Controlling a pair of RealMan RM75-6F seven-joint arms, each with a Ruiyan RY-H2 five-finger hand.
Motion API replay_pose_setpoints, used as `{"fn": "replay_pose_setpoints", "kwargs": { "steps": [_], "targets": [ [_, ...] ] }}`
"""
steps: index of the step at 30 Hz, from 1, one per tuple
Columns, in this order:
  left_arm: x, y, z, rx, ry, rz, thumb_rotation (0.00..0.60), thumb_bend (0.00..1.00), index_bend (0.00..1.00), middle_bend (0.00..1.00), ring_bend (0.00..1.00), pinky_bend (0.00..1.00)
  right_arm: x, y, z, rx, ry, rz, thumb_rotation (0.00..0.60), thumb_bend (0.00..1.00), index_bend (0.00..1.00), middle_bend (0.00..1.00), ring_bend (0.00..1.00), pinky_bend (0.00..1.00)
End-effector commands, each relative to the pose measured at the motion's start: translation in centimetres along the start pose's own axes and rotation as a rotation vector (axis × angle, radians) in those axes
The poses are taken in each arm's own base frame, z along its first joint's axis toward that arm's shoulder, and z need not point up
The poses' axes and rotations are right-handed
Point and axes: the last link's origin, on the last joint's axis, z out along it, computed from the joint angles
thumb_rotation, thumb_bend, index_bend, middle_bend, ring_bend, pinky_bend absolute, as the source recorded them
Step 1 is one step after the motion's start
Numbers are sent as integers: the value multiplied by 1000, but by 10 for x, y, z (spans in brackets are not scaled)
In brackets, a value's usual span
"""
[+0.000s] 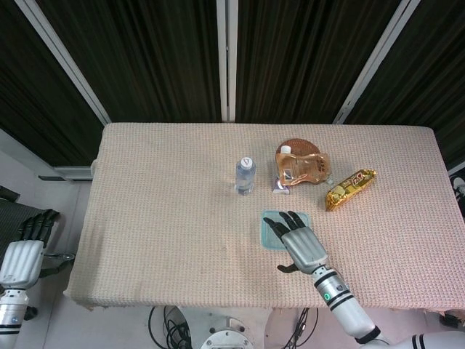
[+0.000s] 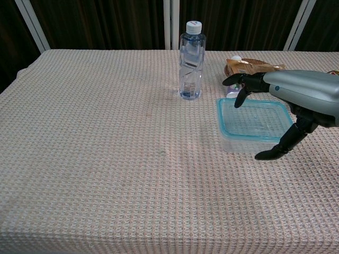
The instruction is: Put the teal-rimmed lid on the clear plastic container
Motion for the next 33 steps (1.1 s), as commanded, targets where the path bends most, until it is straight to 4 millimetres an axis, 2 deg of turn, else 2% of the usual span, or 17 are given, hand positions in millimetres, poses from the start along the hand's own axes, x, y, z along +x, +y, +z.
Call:
{"fn": "replay_pose_setpoints", "kwargs": {
  "steps": [1, 23, 27, 33],
  "targets": [
    [1, 1, -1, 1, 4, 3, 600, 0, 30, 0, 0, 74, -11, 6, -9, 27, -41, 3, 600, 0, 0, 237, 0, 0],
    [1, 2, -5, 10, -1, 7, 600, 0, 30, 0, 0, 74, -30, 8, -2, 38, -114, -24, 600, 0, 0, 237, 0, 0],
    [3, 2, -5, 10, 5, 8, 600, 0, 30, 0, 0, 74, -20, 6, -4, 52, -64, -2, 600, 0, 0, 234, 0, 0],
    [3, 3, -4, 4, 4, 10, 600, 0, 30, 0, 0, 74, 6, 15, 0, 30, 13, 46, 600, 0, 0, 227, 0, 0]
  ]
}}
